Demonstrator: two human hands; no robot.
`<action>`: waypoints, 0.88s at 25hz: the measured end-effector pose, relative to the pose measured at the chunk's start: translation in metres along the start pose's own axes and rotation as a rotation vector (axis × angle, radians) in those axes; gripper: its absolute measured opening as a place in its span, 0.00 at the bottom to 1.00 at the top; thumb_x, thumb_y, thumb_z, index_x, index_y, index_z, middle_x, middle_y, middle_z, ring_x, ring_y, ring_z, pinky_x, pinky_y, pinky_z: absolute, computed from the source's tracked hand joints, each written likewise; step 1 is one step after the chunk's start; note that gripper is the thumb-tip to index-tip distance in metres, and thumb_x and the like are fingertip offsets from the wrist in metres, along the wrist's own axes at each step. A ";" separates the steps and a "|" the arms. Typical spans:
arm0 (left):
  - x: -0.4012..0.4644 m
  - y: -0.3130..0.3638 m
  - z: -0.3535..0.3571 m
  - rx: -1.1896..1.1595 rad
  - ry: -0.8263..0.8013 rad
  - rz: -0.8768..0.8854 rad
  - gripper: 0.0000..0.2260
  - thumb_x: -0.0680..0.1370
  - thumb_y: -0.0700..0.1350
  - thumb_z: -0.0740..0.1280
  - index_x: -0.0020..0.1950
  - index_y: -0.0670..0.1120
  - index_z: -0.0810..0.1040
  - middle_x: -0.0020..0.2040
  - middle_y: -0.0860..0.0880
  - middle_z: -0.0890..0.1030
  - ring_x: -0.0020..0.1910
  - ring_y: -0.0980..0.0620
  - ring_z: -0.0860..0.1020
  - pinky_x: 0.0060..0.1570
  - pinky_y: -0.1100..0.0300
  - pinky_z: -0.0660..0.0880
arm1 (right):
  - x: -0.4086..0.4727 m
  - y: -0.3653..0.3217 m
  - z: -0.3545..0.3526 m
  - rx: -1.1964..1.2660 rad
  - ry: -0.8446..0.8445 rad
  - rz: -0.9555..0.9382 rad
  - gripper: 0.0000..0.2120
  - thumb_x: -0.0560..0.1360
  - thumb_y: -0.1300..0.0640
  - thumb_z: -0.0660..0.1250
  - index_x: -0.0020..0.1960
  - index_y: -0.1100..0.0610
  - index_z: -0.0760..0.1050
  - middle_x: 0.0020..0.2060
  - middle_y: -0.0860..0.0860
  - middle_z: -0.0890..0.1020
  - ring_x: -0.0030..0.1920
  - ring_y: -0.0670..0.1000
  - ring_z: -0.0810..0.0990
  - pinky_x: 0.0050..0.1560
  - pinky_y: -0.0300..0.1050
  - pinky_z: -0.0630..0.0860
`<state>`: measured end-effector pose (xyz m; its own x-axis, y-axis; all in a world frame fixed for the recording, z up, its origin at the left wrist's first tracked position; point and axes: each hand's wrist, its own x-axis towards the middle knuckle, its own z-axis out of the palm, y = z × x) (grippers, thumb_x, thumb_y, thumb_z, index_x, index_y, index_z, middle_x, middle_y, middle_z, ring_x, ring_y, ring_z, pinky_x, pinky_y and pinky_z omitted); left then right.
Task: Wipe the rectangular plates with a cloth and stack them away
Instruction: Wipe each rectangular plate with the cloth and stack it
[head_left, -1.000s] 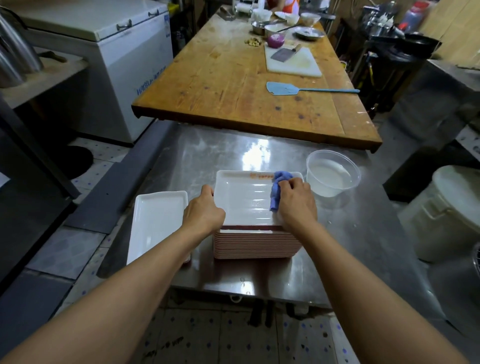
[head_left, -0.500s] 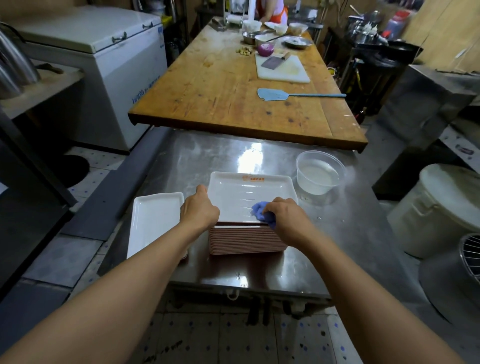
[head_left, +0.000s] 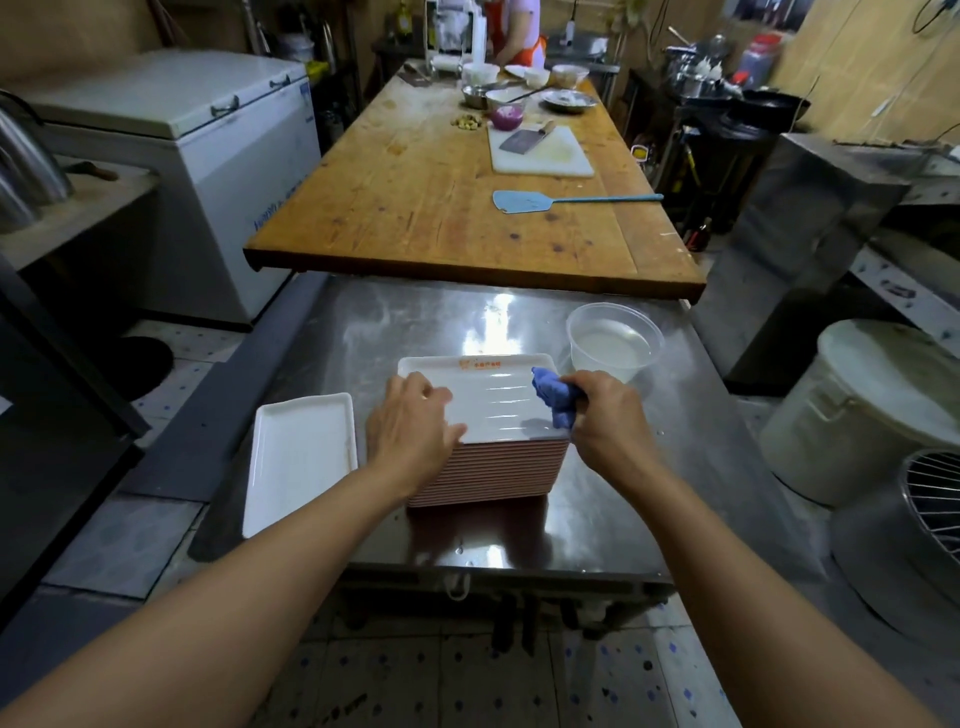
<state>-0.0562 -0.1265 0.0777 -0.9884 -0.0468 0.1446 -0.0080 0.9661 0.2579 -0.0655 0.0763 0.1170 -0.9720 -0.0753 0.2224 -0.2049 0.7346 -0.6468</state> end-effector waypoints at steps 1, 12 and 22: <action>-0.001 0.007 0.002 0.029 -0.029 0.095 0.19 0.75 0.57 0.66 0.62 0.49 0.76 0.58 0.50 0.73 0.60 0.49 0.67 0.52 0.54 0.69 | -0.001 0.000 0.000 -0.001 -0.002 0.002 0.08 0.69 0.69 0.61 0.41 0.64 0.79 0.32 0.48 0.78 0.32 0.41 0.75 0.36 0.43 0.73; -0.005 0.023 0.008 0.110 0.045 0.305 0.07 0.77 0.44 0.64 0.45 0.45 0.80 0.44 0.49 0.77 0.48 0.48 0.73 0.33 0.59 0.61 | -0.015 0.017 -0.007 0.058 0.117 0.161 0.08 0.70 0.67 0.63 0.47 0.64 0.78 0.39 0.58 0.81 0.39 0.58 0.79 0.43 0.58 0.78; 0.014 0.031 -0.052 -0.115 0.279 0.201 0.07 0.80 0.48 0.60 0.48 0.45 0.72 0.36 0.47 0.78 0.32 0.45 0.72 0.33 0.56 0.62 | -0.005 -0.014 -0.030 0.203 0.409 0.117 0.13 0.75 0.68 0.58 0.53 0.61 0.79 0.45 0.54 0.80 0.44 0.50 0.76 0.48 0.42 0.74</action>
<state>-0.0621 -0.1103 0.1377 -0.8887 0.0582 0.4548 0.2153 0.9288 0.3017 -0.0541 0.0867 0.1464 -0.8735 0.3020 0.3819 -0.1544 0.5721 -0.8055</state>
